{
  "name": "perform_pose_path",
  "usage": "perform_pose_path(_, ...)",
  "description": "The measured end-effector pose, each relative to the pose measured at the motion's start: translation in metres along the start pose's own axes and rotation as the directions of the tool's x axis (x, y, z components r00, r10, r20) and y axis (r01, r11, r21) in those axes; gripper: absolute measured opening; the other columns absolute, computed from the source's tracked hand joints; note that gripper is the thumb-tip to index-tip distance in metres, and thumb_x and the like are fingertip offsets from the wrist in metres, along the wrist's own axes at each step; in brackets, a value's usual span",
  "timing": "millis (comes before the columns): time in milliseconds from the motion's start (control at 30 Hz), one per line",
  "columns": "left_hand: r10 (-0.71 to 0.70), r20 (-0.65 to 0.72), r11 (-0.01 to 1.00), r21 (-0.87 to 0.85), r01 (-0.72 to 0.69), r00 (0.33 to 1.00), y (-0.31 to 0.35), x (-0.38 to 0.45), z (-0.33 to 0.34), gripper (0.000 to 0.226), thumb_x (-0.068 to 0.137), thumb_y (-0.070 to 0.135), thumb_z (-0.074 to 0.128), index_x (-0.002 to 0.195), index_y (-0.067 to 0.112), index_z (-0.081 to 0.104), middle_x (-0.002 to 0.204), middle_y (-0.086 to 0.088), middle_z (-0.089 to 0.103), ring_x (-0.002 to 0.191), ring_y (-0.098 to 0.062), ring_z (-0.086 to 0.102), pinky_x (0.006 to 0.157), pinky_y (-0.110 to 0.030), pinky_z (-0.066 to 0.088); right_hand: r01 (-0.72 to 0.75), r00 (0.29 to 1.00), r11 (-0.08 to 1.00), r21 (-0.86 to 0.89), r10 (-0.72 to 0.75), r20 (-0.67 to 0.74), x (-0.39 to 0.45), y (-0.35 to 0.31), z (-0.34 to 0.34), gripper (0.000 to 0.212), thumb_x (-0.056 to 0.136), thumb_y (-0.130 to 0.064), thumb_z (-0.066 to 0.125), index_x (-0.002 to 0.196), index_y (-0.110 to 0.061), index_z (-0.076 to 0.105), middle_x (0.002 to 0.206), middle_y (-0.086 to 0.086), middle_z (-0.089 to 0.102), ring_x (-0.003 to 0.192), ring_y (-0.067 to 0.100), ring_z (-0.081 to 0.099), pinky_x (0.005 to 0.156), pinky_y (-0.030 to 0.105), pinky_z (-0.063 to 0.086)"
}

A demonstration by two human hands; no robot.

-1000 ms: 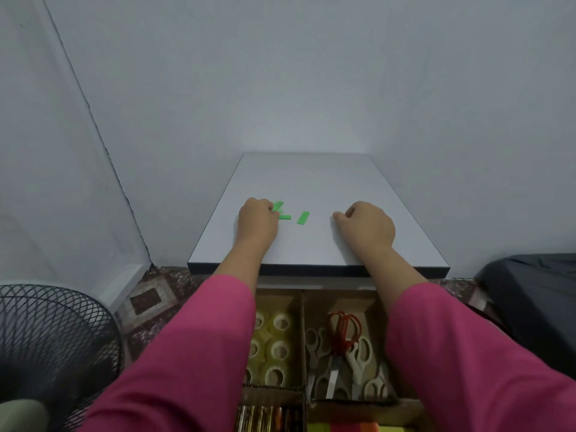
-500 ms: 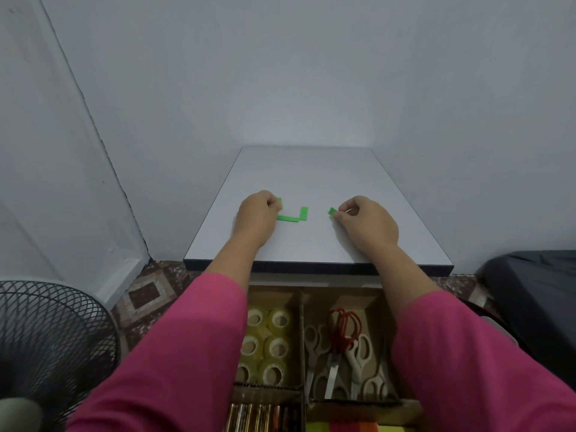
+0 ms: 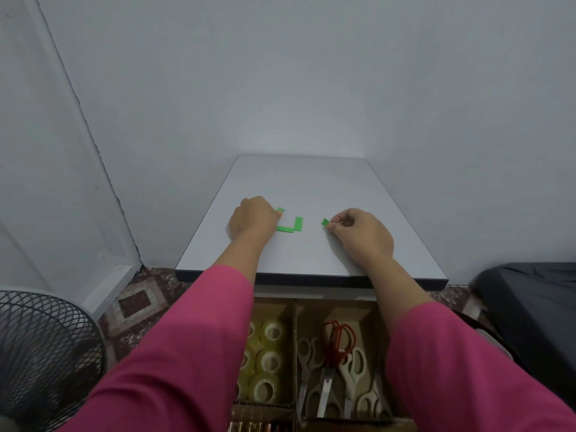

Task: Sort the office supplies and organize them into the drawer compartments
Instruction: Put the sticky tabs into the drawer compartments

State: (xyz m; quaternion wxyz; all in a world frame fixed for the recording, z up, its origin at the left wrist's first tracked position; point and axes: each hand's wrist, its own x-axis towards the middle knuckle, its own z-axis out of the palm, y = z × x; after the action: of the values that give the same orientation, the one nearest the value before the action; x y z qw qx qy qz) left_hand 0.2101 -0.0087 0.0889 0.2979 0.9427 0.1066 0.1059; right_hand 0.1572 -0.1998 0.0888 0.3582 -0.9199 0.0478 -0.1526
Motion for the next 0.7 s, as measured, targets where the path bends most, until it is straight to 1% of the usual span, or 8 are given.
perform_pose_path(100, -0.015, 0.055, 0.998, -0.063, 0.019, 0.998, 0.001, 0.001, -0.005, 0.027, 0.090, 0.034, 0.063, 0.104, 0.011, 0.065, 0.107, -0.006, 0.065, 0.096, -0.027, 0.060, 0.074, -0.031, 0.046, -0.010, 1.000, 1.000, 0.006, 0.010, 0.001, 0.000, 0.000, 0.000, 0.012, 0.087, -0.042, 0.062, 0.093, -0.032, 0.065, 0.095, -0.014, 0.062, 0.086, 0.008, 0.055, 0.056, 0.020, 0.033)
perform_pose_path(200, -0.058, 0.118, 0.993, -0.095, 0.069, 0.991, 0.003, 0.007, -0.009, 0.035, 0.087, 0.030, 0.068, 0.112, 0.007, 0.061, 0.111, -0.007, 0.063, 0.103, -0.028, 0.059, 0.086, -0.033, 0.047, -0.007, 1.000, 1.000, 0.011, 0.007, 0.002, 0.000, 0.000, -0.001, 0.013, 0.086, -0.042, 0.062, 0.094, -0.032, 0.066, 0.094, -0.014, 0.062, 0.086, 0.008, 0.055, 0.057, 0.021, 0.033)
perform_pose_path(267, -0.068, 0.156, 0.992, -0.095, 0.084, 0.985, 0.005, 0.010, -0.012, 0.033, 0.083, 0.026, 0.071, 0.109, 0.006, 0.064, 0.109, -0.009, 0.065, 0.100, -0.029, 0.060, 0.092, -0.039, 0.049, -0.008, 1.000, 1.000, 0.011, 0.008, 0.001, 0.000, -0.001, -0.001, 0.013, 0.086, -0.042, 0.062, 0.093, -0.032, 0.066, 0.094, -0.015, 0.062, 0.087, 0.008, 0.055, 0.058, 0.022, 0.034)
perform_pose_path(367, -0.060, 0.174, 0.995, -0.063, 0.072, 0.983, 0.006, 0.012, -0.012, 0.025, 0.083, 0.021, 0.070, 0.104, 0.009, 0.066, 0.103, -0.010, 0.067, 0.095, -0.027, 0.062, 0.088, -0.039, 0.051, -0.012, 1.000, 1.000, 0.008, 0.012, 0.002, 0.000, -0.001, -0.001, 0.012, 0.086, -0.042, 0.062, 0.092, -0.032, 0.066, 0.094, -0.015, 0.062, 0.086, 0.008, 0.055, 0.057, 0.021, 0.033)
perform_pose_path(500, -0.026, 0.149, 0.997, -0.061, 0.035, 0.989, 0.005, 0.008, -0.011, 0.021, 0.087, 0.022, 0.064, 0.104, 0.009, 0.066, 0.104, -0.008, 0.066, 0.096, -0.027, 0.061, 0.085, -0.035, 0.049, -0.008, 1.000, 1.000, 0.018, 0.008, 0.003, 0.001, 0.000, -0.001, 0.010, 0.085, -0.041, 0.063, 0.090, -0.033, 0.066, 0.093, -0.015, 0.063, 0.086, 0.008, 0.055, 0.057, 0.020, 0.033)
perform_pose_path(567, 0.004, 0.132, 0.996, -0.085, 0.007, 0.991, 0.002, 0.004, -0.012, 0.013, 0.088, 0.021, 0.064, 0.096, 0.012, 0.067, 0.101, -0.005, 0.066, 0.095, -0.025, 0.061, 0.080, -0.031, 0.046, -0.009, 1.000, 1.000, 0.021, 0.008, 0.005, 0.002, 0.001, -0.001, 0.010, 0.085, -0.041, 0.063, 0.090, -0.033, 0.066, 0.093, -0.015, 0.063, 0.086, 0.008, 0.056, 0.058, 0.022, 0.034)
perform_pose_path(600, 0.024, 0.118, 0.992, -0.124, -0.009, 0.993, -0.001, 0.001, -0.012, 0.005, 0.088, 0.021, 0.065, 0.088, 0.016, 0.065, 0.098, -0.003, 0.065, 0.094, -0.024, 0.061, 0.078, -0.031, 0.045, -0.010, 1.000, 1.000, 0.022, 0.009, 0.005, 0.003, 0.001, -0.001, 0.011, 0.085, -0.041, 0.063, 0.090, -0.032, 0.066, 0.093, -0.015, 0.063, 0.086, 0.008, 0.056, 0.059, 0.023, 0.035)
perform_pose_path(700, 0.036, 0.048, 0.919, -0.395, -0.014, 0.998, -0.008, 0.000, -0.014, 0.012, 0.081, 0.013, 0.071, 0.075, 0.021, 0.063, 0.091, -0.002, 0.067, 0.087, -0.022, 0.062, 0.084, -0.039, 0.053, -0.010, 1.000, 1.000, 0.021, 0.010, 0.008, 0.003, 0.000, -0.001, 0.011, 0.085, -0.041, 0.063, 0.090, -0.032, 0.066, 0.092, -0.014, 0.063, 0.085, 0.008, 0.056, 0.058, 0.023, 0.035)
